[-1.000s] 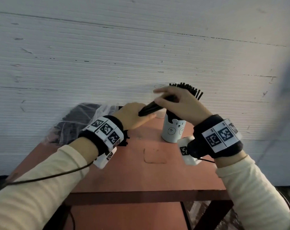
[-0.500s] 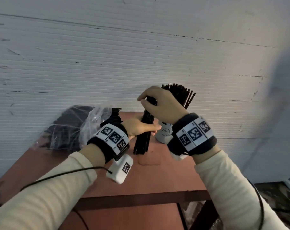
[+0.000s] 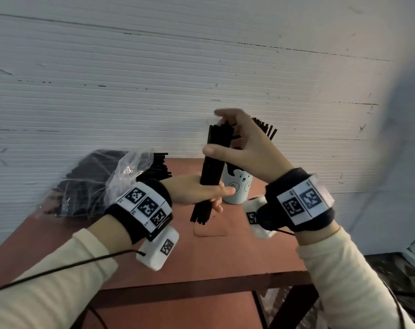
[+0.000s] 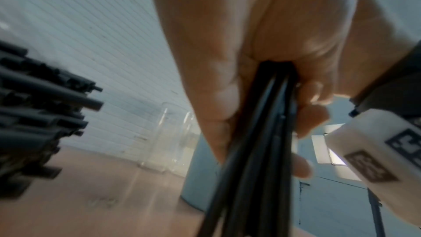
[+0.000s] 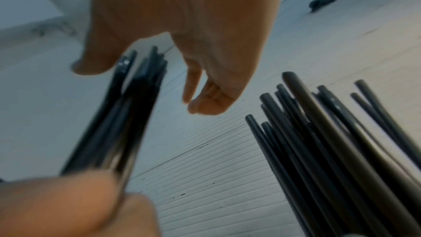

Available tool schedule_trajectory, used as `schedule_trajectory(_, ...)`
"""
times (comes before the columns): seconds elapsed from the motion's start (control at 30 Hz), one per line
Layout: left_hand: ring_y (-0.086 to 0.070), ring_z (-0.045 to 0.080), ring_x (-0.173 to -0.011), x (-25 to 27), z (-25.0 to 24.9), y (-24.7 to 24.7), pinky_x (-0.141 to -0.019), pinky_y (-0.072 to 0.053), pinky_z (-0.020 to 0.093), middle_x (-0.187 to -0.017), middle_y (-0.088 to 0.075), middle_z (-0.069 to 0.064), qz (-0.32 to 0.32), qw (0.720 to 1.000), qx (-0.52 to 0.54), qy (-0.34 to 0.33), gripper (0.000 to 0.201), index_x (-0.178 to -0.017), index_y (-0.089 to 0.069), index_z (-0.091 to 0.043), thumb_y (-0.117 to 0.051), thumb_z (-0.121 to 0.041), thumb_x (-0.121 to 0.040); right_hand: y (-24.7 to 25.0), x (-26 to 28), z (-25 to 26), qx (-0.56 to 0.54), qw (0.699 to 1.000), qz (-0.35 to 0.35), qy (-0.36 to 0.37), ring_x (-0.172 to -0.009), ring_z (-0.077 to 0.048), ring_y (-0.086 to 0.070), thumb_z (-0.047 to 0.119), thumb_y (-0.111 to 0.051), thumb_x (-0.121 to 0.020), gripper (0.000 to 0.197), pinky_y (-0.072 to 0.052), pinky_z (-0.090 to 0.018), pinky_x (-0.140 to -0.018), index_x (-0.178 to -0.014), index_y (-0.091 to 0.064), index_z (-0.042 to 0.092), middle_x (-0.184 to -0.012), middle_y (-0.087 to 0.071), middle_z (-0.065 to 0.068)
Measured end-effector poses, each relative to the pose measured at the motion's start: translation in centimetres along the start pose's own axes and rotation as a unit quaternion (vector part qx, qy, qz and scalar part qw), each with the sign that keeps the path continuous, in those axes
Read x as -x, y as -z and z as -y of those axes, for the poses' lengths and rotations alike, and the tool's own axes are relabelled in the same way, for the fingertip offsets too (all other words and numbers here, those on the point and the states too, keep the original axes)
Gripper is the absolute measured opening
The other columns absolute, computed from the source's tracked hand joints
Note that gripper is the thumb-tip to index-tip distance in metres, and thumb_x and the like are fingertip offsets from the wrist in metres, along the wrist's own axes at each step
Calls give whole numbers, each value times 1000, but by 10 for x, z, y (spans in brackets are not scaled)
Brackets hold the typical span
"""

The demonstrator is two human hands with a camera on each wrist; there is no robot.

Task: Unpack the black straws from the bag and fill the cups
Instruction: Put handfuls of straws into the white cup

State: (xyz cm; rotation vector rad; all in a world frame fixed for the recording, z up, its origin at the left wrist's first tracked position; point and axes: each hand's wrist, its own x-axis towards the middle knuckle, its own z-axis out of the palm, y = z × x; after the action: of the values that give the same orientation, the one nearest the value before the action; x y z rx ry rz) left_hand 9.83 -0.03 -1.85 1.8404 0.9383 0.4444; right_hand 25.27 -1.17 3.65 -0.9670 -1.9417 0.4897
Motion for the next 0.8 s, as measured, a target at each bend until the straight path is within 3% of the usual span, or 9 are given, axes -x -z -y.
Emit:
schedule_trajectory(0.07, -70, 21, -90, 3, -8, -4, -93, -50, 30, -72, -58, 4, 60, 998, -32, -10, 42, -62, -49, -13, -54, -34, -97, 5, 6, -3, 6, 997, 79, -21, -90, -8, -57, 53, -79, -66, 60, -49, -22, -78, -118, -59, 32, -102, -55, 13)
schedule_trajectory(0.13, -69, 22, -84, 2, -13, -9, -87, -52, 27, -70, -62, 4, 73, 996, -39, -19, 39, -61, -55, -12, -58, -29, -96, 5, 11, -7, -4, 989, 148, -26, -77, -5, -57, 33, -81, -75, 34, -45, -16, -71, -105, -68, 22, -81, -57, 10)
schedule_trajectory(0.2, -67, 20, -82, -2, -15, -14, -85, -53, 27, -76, -67, 7, 67, 996, -48, -27, 33, -70, -62, -9, -61, -32, -94, 6, 15, -8, 1, 988, 155, -19, -79, -7, -64, 20, -77, -82, 14, -49, -18, -71, -89, -70, 10, -75, -64, 4)
schedule_trajectory(0.3, -68, 12, -88, -12, -12, -18, -86, -53, 28, -97, -70, 3, -6, 997, -64, -38, 35, -102, -64, -17, -72, -45, -82, 22, 12, -9, -5, 996, 86, -13, -67, -1, -61, 16, -72, -86, 15, -46, -13, -63, -78, -66, 3, -65, -62, 9)
schedule_trajectory(0.37, -65, 7, -96, -22, -9, -17, -82, -55, 26, -108, -66, -4, -121, 992, -22, -26, 65, -120, -49, -25, -81, -49, -69, 41, 3, -10, -6, 1000, 13, -16, -57, 3, -55, 15, -71, -86, 17, -40, -9, -56, -78, -64, 2, -59, -58, 15)
schedule_trajectory(0.47, -59, 9, -102, -43, -3, -18, -79, -50, 24, -115, -55, -1, -239, 969, 69, -12, 89, -126, -24, -27, -87, -39, -64, 69, -15, -13, -26, 995, -97, -11, -49, 3, -51, 13, -71, -85, 14, -36, -7, -48, -79, -62, 4, -55, -56, 17)
schedule_trajectory(0.57, -52, 10, -111, -70, 0, -15, -99, -44, 32, -118, -47, -8, -235, 968, 86, 5, 115, -142, -6, -26, -90, -33, -62, 87, -32, -20, -34, 988, -152, -23, -50, -2, -48, 17, -71, -84, 15, -35, -14, -44, -81, -63, 5, -67, -59, 0)
schedule_trajectory(0.63, -47, 14, -123, -85, 1, -10, -107, -40, 38, -133, -43, -8, -220, 973, 63, 14, 134, -146, -1, -31, -91, -41, -48, 91, -41, -27, -23, 988, -151, -33, -51, -9, -47, 20, -72, -83, 15, -34, -18, -43, -78, -62, 9, -71, -60, -6)
schedule_trajectory(0.8, -57, 13, -116, -109, 11, 3, -100, -49, 40, -121, -60, -11, -181, 983, 16, 27, 107, -133, -41, -34, -92, -44, -40, 91, -54, -41, 44, 990, -125, -36, -52, 2, -52, 20, -71, -84, 15, -38, -11, -48, -75, -63, 11, -61, -57, 11)
